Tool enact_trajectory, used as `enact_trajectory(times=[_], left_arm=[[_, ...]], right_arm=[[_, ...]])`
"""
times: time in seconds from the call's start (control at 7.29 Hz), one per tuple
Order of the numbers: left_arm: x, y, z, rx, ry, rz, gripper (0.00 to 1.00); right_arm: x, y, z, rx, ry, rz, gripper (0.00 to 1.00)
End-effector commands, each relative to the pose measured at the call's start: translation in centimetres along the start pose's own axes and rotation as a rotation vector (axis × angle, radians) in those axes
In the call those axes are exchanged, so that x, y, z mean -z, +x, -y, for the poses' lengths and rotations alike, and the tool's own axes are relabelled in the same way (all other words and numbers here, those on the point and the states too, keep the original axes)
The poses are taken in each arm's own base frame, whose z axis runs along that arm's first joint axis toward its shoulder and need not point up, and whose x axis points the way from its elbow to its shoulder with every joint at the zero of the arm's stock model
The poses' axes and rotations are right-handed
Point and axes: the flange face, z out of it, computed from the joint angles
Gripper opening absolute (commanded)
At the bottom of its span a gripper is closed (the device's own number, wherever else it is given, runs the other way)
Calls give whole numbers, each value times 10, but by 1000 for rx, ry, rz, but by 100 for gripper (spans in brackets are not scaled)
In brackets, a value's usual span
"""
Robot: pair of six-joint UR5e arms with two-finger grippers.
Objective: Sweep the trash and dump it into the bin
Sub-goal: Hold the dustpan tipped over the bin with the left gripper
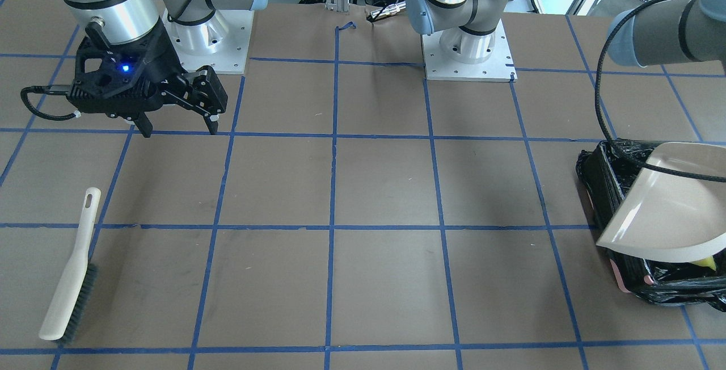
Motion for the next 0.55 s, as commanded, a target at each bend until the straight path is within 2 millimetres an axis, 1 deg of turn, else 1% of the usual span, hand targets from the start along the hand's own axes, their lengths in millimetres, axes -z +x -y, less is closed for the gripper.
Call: enact_trajectory(times=[0.0, 0.14, 0.27, 0.41], left_arm=[[5, 29, -33, 169, -152, 22, 0], [-5, 40, -51, 266, -225, 53, 0], [-16, 53, -69, 381, -333, 21, 0], [-24, 59, -84, 442, -407, 57, 0]], right_arm=[[0, 0, 0, 1, 0, -4, 100], [0, 1, 0, 1, 0, -5, 100], [0, 1, 0, 1, 0, -5, 100], [0, 1, 0, 1, 0, -5, 100]])
